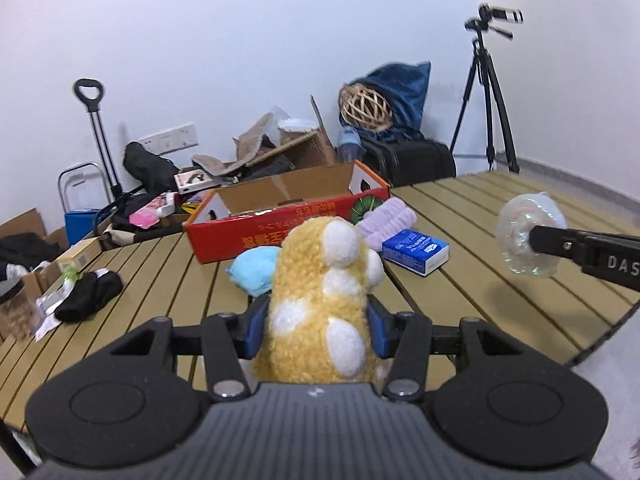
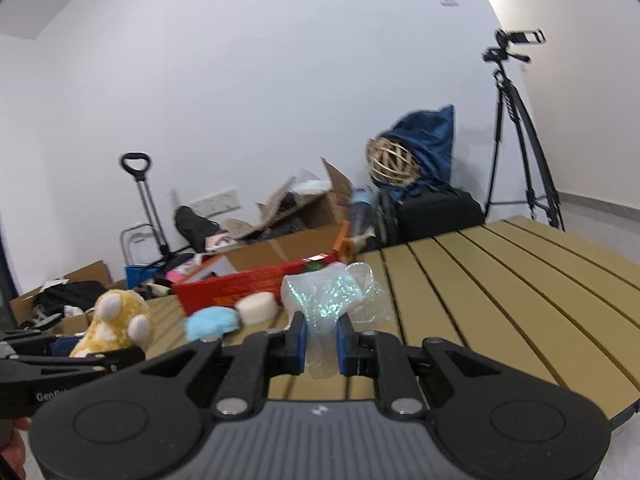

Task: Organize soft objects
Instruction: 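Carry the plastic bag and plush toy from the table toward the black bin, then open the right tool over the bin while the left tool releases the plush toy into it, then raise both tools out of the bin back toward the table, then grasp the blue tissue pack with the right tool, then reach the left tool to the light-blue fluffy cloth and grasp it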

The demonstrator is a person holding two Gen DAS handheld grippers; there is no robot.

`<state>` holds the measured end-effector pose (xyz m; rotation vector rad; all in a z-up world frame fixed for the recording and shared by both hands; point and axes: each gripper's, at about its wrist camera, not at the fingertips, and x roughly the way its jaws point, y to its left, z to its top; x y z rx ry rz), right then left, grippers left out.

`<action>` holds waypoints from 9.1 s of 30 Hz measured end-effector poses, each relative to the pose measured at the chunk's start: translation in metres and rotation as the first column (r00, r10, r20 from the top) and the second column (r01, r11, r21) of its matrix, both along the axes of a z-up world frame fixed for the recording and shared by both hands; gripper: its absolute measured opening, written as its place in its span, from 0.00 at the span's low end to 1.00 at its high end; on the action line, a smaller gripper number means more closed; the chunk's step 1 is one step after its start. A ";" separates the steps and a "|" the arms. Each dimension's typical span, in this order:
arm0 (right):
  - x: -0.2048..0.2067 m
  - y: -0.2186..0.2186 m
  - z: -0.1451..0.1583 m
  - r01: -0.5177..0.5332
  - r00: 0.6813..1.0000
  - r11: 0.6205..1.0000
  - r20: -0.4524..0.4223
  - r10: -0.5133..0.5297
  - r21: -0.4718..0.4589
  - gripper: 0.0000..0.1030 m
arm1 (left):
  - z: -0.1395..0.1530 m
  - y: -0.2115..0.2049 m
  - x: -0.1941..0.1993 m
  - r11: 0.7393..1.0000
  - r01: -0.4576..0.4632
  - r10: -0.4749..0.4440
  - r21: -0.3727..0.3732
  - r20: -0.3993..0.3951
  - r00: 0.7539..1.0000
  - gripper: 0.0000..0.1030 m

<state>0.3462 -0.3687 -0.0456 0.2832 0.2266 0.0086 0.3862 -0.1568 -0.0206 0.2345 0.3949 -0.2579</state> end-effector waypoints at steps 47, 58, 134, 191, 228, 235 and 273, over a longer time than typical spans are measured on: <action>-0.091 0.219 -0.195 -0.484 0.666 0.871 -0.680 0.307 -0.082 0.14 | -0.124 0.164 -0.165 0.989 -0.135 0.116 -0.060 -0.248 0.962 0.49; -0.078 0.220 -0.231 -0.508 0.558 0.857 -0.790 0.255 -0.082 0.14 | -0.158 0.159 -0.139 0.985 -0.174 0.165 0.008 -0.359 0.918 0.49; -0.078 0.141 -0.199 -0.415 0.608 0.894 -0.783 0.131 -0.172 1.00 | -0.242 0.088 -0.098 0.993 -0.038 0.098 0.113 -0.587 0.804 1.00; 0.145 0.050 -0.001 -0.038 0.976 0.964 -0.218 -0.021 -0.265 1.00 | -0.025 0.122 0.043 0.944 -0.209 0.212 -0.257 -0.016 0.977 1.00; 0.181 0.037 -0.026 0.013 0.956 0.977 -0.285 -0.075 -0.212 0.49 | -0.038 0.131 0.065 0.939 -0.205 0.190 -0.277 -0.080 0.978 1.00; 0.120 0.048 -0.021 0.083 0.971 0.985 -0.208 -0.114 -0.151 0.49 | -0.043 0.120 0.059 0.950 -0.178 0.163 -0.256 -0.078 0.983 1.00; 0.076 0.009 -0.025 0.171 0.977 0.977 -0.105 -0.185 -0.129 0.49 | -0.027 0.020 0.220 0.992 -0.099 0.076 -0.077 -0.267 0.961 1.00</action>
